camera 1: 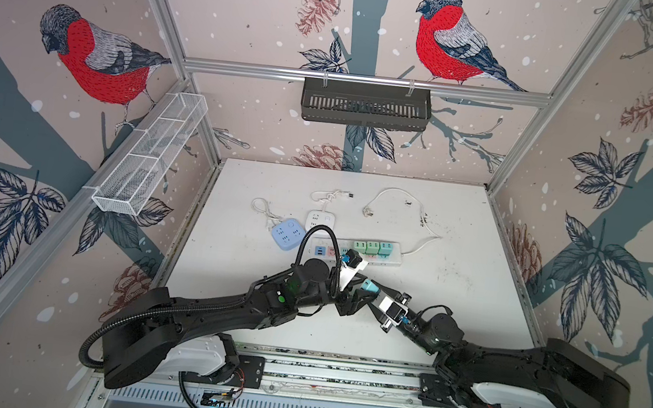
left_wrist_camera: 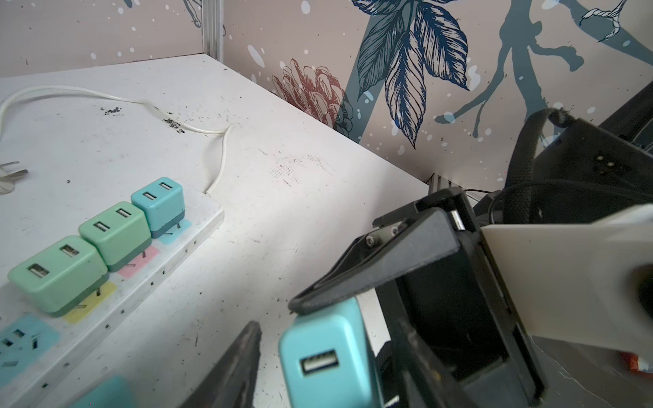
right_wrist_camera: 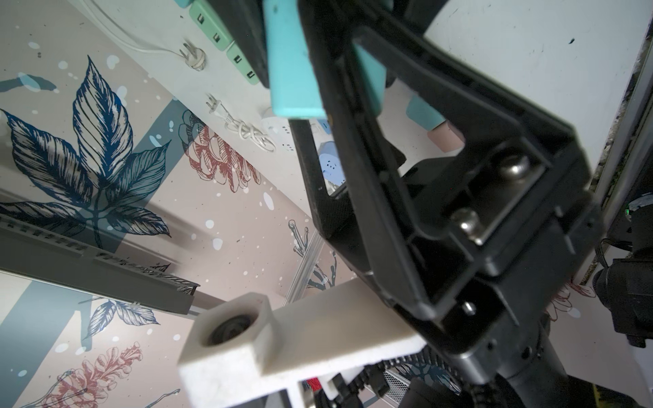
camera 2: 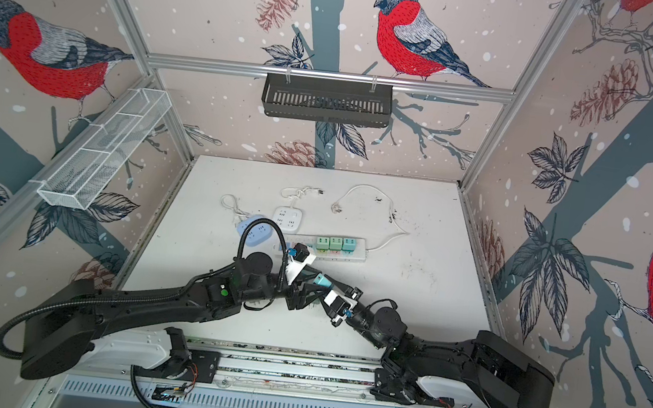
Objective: Insert the plug
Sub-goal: 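Close the left gripper on the teal plug held by the right gripper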
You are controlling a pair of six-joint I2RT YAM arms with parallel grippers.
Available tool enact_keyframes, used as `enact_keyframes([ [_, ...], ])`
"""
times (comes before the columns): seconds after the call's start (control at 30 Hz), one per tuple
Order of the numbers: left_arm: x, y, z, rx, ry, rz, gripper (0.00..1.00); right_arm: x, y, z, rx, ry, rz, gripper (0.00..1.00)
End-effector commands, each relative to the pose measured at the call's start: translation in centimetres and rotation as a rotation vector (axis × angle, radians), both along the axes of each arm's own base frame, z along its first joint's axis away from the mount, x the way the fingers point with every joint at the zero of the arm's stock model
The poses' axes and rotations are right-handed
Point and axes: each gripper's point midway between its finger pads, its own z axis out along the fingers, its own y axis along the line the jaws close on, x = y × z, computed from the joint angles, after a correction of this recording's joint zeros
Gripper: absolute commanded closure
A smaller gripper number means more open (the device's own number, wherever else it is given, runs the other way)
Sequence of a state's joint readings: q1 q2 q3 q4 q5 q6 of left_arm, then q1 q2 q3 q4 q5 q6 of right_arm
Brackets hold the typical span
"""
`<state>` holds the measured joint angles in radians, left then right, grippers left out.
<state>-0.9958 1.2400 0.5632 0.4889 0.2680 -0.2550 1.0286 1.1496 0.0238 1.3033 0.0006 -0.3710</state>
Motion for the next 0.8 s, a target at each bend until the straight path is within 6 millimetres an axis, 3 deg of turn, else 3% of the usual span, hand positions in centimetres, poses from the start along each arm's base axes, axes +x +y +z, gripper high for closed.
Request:
enact_keyframes([
  [0.0,-0.5,-0.7,0.6,-0.020,-0.004,-0.043,0.53,0.0,-0.2,2.0,0.072,-0.042,-0.009,0.96],
  [0.3,-0.7,-1.1,0.3,-0.011,-0.004,-0.060,0.89,0.5,-0.1,1.9,0.072,-0.043,-0.034,0.96],
  [0.47,-0.7,-1.3,0.2,-0.003,-0.005,-0.066,1.00,0.7,-0.2,2.1,0.086,-0.043,-0.046,0.92],
  [0.5,-0.6,-1.3,0.2,0.000,-0.006,-0.067,1.00,0.7,-0.2,2.1,0.089,-0.041,-0.047,0.82],
  [0.6,-0.3,-1.1,0.3,0.008,-0.022,-0.045,1.00,0.8,-0.3,1.9,0.091,-0.029,-0.058,0.36],
  [0.7,0.6,-0.3,0.8,0.026,-0.076,0.009,1.00,0.6,-0.9,1.4,0.078,-0.038,-0.065,0.22],
  [0.73,1.0,0.1,1.0,0.037,-0.105,0.034,1.00,0.6,-1.2,1.5,0.079,-0.046,-0.076,0.08],
  [0.77,1.6,0.6,1.5,0.043,-0.124,0.073,1.00,0.6,-1.7,1.6,0.087,-0.051,-0.090,0.00],
])
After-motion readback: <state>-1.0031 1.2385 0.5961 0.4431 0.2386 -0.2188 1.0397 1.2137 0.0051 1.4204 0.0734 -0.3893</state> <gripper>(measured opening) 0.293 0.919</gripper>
